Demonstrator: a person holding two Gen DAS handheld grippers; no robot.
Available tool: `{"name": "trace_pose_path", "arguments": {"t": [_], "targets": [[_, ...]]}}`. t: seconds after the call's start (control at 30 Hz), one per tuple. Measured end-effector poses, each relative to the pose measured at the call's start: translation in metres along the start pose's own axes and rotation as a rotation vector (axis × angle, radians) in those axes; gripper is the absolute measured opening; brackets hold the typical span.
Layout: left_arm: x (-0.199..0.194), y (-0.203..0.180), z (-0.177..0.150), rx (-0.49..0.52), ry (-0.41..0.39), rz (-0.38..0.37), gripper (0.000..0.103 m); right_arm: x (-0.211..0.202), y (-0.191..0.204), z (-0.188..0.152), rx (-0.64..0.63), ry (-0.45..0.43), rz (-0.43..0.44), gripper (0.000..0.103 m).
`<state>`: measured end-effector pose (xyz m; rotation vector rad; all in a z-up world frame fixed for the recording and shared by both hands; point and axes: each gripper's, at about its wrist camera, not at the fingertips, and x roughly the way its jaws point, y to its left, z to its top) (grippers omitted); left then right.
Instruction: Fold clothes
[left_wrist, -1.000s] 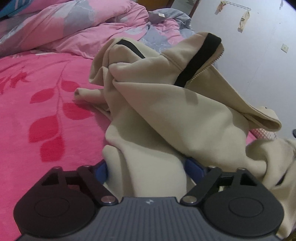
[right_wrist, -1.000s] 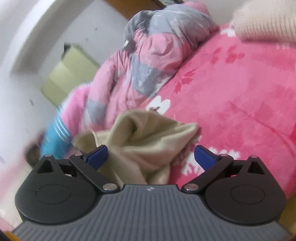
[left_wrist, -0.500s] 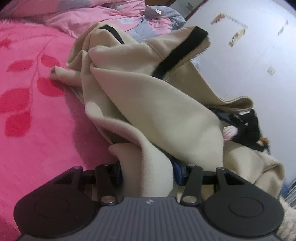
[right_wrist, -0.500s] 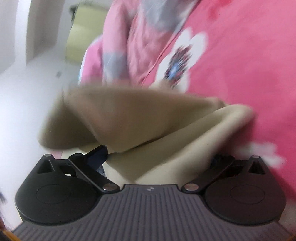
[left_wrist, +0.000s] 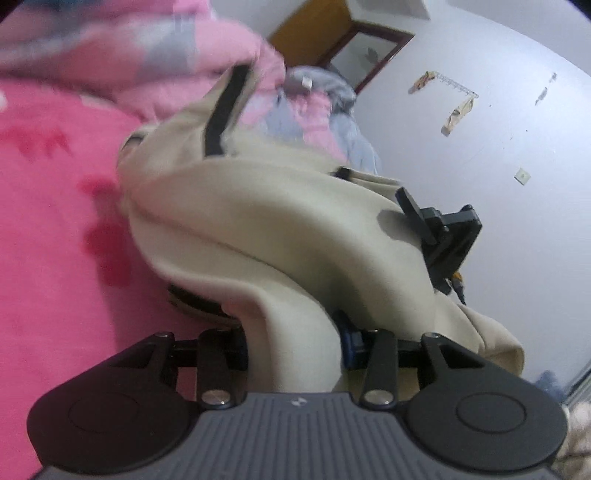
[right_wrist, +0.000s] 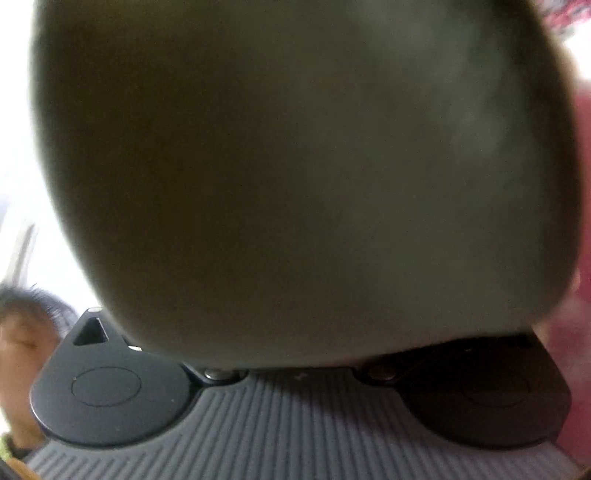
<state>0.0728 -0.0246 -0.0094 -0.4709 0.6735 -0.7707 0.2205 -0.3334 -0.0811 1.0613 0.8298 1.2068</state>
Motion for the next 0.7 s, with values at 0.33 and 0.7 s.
{"name": "trace_pose_path", "arguments": {"t": [0.33, 0.7], "targets": [[-0.062, -0.014, -0.024, -0.029, -0.01, 0.072, 0.044, 0.1, 0.052, -0.015, -0.202, 0.352, 0.094, 0.102], [-0.001, -0.017, -0.022, 0.002, -0.031, 0.047, 0.057, -0.077, 0.109, -0.015, -0.218, -0.365, -0.627, 0.102]]}}
